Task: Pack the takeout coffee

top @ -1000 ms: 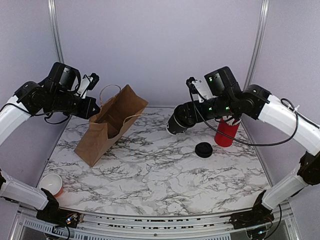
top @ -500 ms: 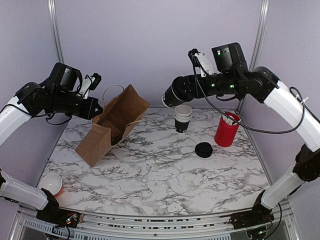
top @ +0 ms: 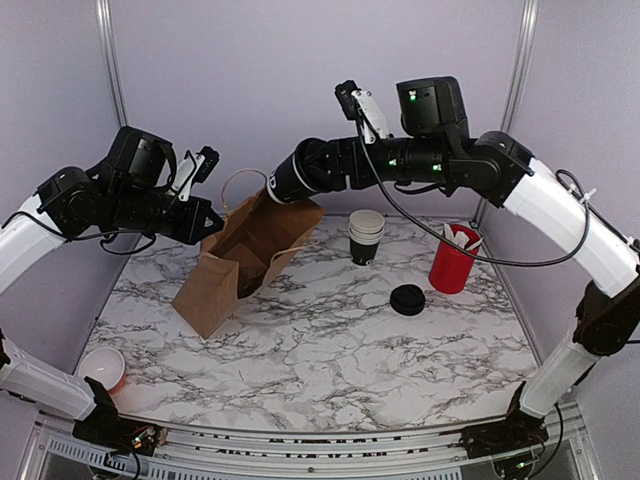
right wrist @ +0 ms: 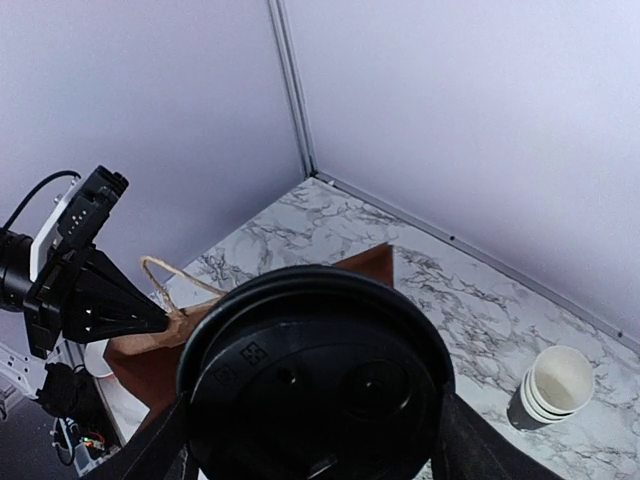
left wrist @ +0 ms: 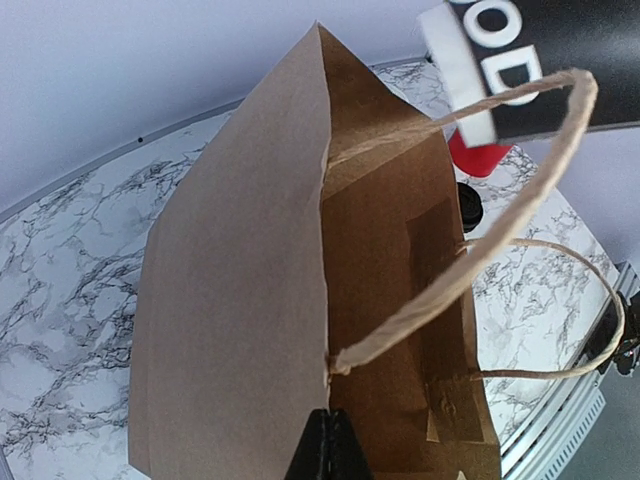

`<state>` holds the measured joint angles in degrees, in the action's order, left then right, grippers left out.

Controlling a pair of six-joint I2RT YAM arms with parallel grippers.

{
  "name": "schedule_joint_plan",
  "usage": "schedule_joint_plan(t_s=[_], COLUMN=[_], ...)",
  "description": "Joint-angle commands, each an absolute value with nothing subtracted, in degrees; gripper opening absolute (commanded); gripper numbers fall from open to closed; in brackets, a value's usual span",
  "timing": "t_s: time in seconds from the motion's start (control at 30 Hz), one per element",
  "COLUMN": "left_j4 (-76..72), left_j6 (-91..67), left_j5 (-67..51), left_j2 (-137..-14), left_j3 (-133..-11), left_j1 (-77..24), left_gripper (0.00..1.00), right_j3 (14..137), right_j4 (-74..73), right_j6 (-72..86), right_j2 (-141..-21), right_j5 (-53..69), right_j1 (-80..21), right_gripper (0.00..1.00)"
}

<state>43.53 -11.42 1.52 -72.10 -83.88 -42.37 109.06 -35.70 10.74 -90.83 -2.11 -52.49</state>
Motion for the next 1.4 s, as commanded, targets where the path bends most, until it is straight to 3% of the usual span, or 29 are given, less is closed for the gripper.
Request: schedule_joint_plan(t_s=[0.0,0.37,1.1,1.37], left_j4=[39.8,33.1,18.1,17.2], left_j6=[-13.8,-19.8,-30.8,-26.7], left_j5=[2.7,2.2,7.0,3.0], left_j2=[-72.4,-72.0,-71.8,-72.8], left_j3=[-85.0,-83.8,-76.4,-75.3], left_j1=[-43.2,-44.6,-56.1,-57.4], left_gripper=[0.0,0.0,0.0,0.0], right_j3=[109.6,103.0,105.3,103.3], right_j4=[-31.4,-35.5,-42.9,-45.4], right_j6=[12.3,14.2,13.8,13.4], right_j2=[-94.5,-94.6,-99.4,-97.4], right_j5=[1.6,4.5,4.5,5.1], right_j1=[-54.4,-54.7,-54.1,-50.8], right_gripper=[0.74,0.73,0.73,0.73])
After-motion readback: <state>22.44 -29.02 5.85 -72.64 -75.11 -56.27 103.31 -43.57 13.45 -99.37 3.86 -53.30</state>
